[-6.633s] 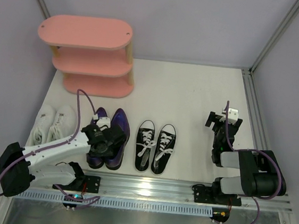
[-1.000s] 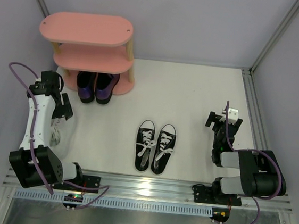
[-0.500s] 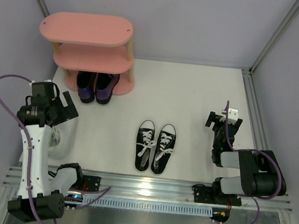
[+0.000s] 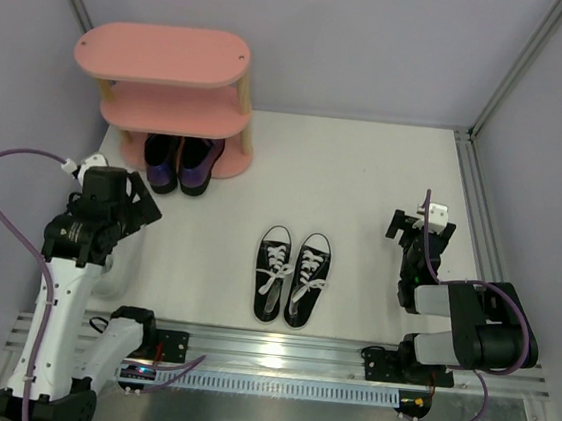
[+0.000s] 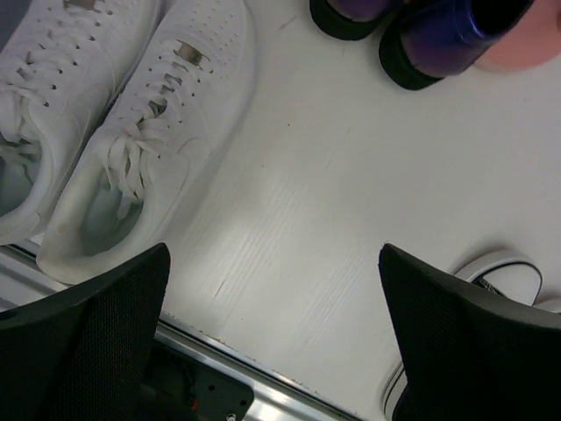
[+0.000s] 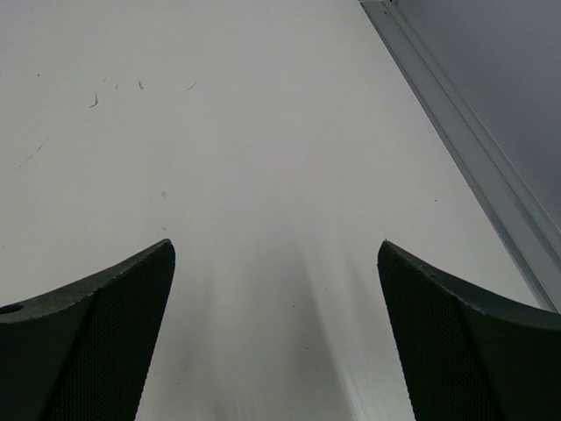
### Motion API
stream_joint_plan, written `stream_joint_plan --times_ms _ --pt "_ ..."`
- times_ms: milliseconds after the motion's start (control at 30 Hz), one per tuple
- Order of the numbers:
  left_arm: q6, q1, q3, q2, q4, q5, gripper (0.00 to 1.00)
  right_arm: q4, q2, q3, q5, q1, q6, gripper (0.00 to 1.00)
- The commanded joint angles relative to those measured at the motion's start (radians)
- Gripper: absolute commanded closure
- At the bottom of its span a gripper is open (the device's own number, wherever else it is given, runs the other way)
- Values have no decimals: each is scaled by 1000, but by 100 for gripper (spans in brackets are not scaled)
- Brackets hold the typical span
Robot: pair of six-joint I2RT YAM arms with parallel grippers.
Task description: Place and organize the shoes onto the shoe shelf
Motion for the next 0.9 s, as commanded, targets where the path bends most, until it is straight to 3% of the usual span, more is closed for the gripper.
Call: stream_joint_plan --times_ms 0,200,433,633,767,867 --pt "-141 -7 23 37 24 -160 1 77 -12 15 -7 -4 21 3" --pt "17 -6 174 237 -168 -261 4 77 -12 13 -8 -4 21 3" --pt "303 59 73 -49 -40 -234 0 77 -12 13 -7 -2 21 3" --pt "382 159 51 -62 0 -165 0 77 -12 12 -7 -4 21 3" --pt "402 263 -12 -2 83 -6 0 77 -14 13 -8 -4 22 3" --pt "504 424 -44 11 137 244 2 77 -14 13 -8 -2 21 3"
